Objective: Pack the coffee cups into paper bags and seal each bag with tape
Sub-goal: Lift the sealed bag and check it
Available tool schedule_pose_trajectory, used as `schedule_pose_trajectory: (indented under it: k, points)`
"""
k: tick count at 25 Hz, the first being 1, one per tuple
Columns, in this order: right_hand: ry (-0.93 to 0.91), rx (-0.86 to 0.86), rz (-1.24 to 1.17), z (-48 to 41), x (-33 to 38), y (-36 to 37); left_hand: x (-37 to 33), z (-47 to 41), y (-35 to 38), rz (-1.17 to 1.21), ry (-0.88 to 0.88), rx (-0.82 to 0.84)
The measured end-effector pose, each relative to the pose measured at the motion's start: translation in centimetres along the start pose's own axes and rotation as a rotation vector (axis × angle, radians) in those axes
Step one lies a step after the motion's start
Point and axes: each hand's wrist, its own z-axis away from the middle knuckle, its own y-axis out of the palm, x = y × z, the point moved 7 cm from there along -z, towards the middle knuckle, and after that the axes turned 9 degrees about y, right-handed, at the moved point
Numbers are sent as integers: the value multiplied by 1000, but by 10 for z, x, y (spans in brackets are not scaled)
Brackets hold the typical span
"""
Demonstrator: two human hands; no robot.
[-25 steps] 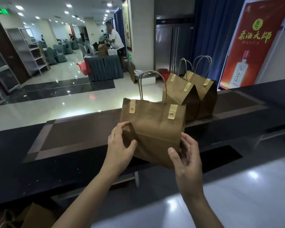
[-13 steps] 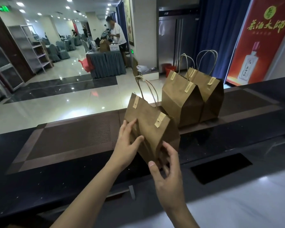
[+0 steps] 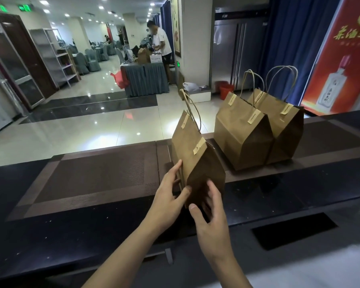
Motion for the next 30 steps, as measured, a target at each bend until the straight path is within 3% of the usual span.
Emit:
schedule_pose_trajectory:
  k: [17, 30]
  points:
    - [39, -50, -25, -86, 3, -1, 35, -82, 8, -14, -6, -10]
    - [43, -11, -32, -81, 7, -1, 19, -55, -4, -72, -44, -19]
